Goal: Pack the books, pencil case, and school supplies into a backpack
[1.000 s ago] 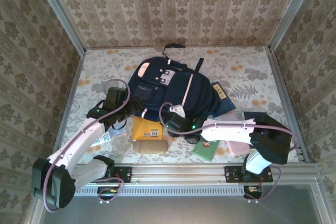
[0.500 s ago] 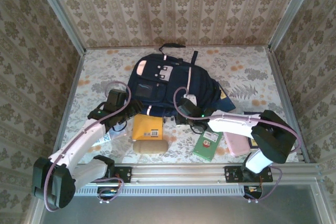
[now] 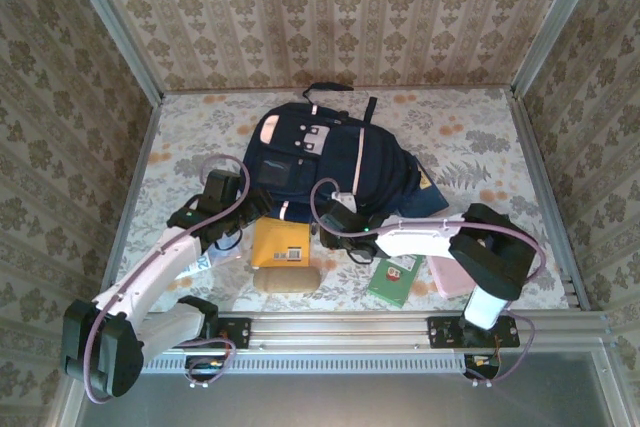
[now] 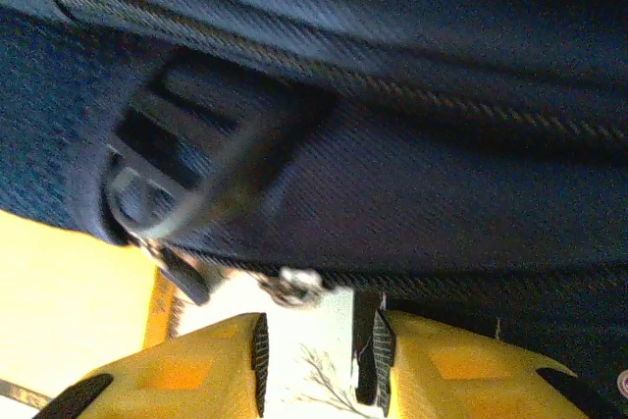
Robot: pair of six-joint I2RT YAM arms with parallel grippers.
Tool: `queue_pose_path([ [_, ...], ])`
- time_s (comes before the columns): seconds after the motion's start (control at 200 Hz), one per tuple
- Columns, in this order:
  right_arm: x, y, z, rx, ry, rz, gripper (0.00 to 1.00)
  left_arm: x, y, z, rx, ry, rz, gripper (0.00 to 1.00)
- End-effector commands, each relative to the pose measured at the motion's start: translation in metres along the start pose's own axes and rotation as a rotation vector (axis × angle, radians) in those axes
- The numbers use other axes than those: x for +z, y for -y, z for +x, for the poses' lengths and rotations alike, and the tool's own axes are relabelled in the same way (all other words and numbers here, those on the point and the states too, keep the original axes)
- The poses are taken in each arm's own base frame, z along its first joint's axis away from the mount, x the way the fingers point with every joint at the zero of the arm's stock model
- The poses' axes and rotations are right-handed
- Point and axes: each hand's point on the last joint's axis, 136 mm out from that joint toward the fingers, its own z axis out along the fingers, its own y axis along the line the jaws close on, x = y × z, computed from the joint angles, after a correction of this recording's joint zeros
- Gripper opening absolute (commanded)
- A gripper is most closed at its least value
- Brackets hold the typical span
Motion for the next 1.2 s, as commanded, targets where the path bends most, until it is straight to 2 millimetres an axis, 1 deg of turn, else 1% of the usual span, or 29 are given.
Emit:
queue_pose_path([
  [0.0,0.01,0.0,-0.014,0.019,0.034,0.049,0.36,0.004,-0.005,0.005,-0.021,-0.002,-0.01,0.82],
  [0.085,0.015,-0.002,-0.017,0.012,0.037,0.066,0.38,0.007,-0.007,0.007,-0.027,-0.009,-0.009,0.82],
  [0.145,0.018,0.002,-0.02,0.016,0.042,0.101,0.38,0.008,-0.008,0.009,-0.03,-0.012,-0.009,0.82],
  [0.185,0.019,0.004,-0.021,0.017,0.04,0.116,0.36,0.008,-0.009,0.01,-0.032,-0.014,-0.008,0.82],
  [0.225,0.021,0.006,-0.022,0.018,0.044,0.135,0.31,0.009,-0.009,0.01,-0.032,-0.014,-0.01,0.82],
  [0.315,0.023,0.014,-0.025,0.028,0.047,0.171,0.13,0.009,-0.011,0.011,-0.031,-0.013,-0.013,0.82],
  [0.4,0.024,0.012,-0.026,0.027,0.041,0.158,0.0,0.008,-0.011,0.01,-0.031,-0.011,-0.016,0.82],
  [0.48,0.02,0.0,-0.027,0.024,0.032,0.099,0.0,0.008,-0.012,0.01,-0.03,-0.009,-0.022,0.82],
  [0.56,0.011,-0.008,-0.029,0.028,0.036,0.043,0.0,0.007,-0.012,0.008,-0.033,-0.005,-0.028,0.84],
  [0.73,-0.013,-0.026,-0.034,0.043,0.024,-0.071,0.0,0.009,-0.009,0.004,-0.086,-0.016,-0.025,0.96],
  [0.81,-0.023,-0.034,-0.036,0.064,0.021,-0.13,0.0,0.015,-0.005,0.005,-0.13,-0.041,-0.016,0.98],
  [0.915,-0.034,-0.044,-0.039,0.094,0.025,-0.198,0.0,0.027,0.009,0.007,-0.189,-0.086,0.038,0.97],
  [1.03,-0.04,-0.05,-0.039,0.126,0.014,-0.237,0.0,0.04,0.022,0.012,-0.255,-0.131,0.08,0.97],
  [1.145,-0.044,-0.055,-0.042,0.152,0.017,-0.269,0.0,0.05,0.025,0.016,-0.288,-0.148,0.081,0.95],
  [1.195,-0.044,-0.056,-0.04,0.153,0.008,-0.279,0.0,0.053,0.026,0.015,-0.299,-0.142,0.08,0.95],
])
